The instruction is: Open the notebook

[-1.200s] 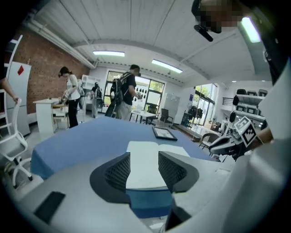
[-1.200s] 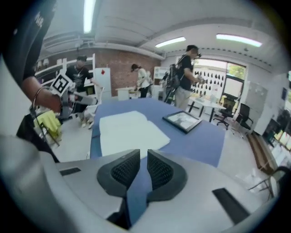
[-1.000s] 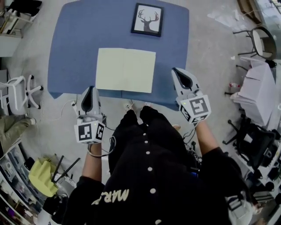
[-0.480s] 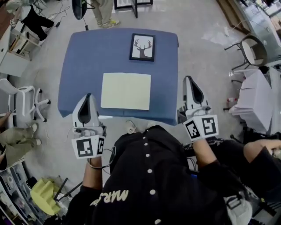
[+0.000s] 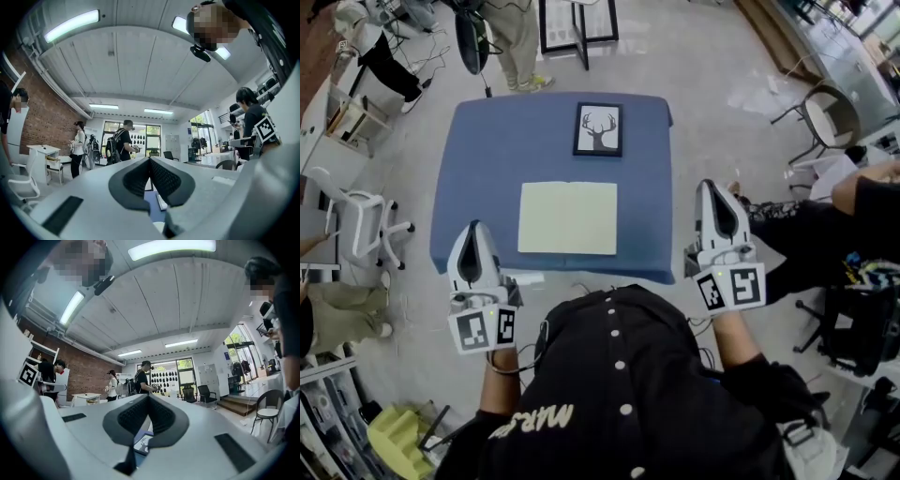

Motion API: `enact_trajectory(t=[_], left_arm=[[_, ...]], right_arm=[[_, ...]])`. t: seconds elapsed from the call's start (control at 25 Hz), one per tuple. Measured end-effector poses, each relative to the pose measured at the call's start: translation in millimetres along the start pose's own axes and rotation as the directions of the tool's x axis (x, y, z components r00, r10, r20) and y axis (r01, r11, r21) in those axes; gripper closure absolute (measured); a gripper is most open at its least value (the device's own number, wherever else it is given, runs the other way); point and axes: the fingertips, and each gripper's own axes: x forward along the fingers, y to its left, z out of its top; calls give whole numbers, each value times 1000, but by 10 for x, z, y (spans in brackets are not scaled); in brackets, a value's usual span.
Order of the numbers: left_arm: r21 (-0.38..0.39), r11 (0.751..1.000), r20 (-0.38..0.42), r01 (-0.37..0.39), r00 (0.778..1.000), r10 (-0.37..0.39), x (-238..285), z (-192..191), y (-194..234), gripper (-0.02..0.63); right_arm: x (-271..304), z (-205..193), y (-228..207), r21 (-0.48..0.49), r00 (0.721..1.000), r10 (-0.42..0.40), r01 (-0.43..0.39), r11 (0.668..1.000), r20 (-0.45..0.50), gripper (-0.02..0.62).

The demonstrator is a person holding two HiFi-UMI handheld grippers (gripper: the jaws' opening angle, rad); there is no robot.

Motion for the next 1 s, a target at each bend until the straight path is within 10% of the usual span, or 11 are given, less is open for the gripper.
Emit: enact_trajectory(t=[1.0], left_arm=[[17,1000,22,12,1000,-12,22,46,-79,604]], right_arm=[[15,-30,20,-18,1000,-12,12,1000,-10,592]])
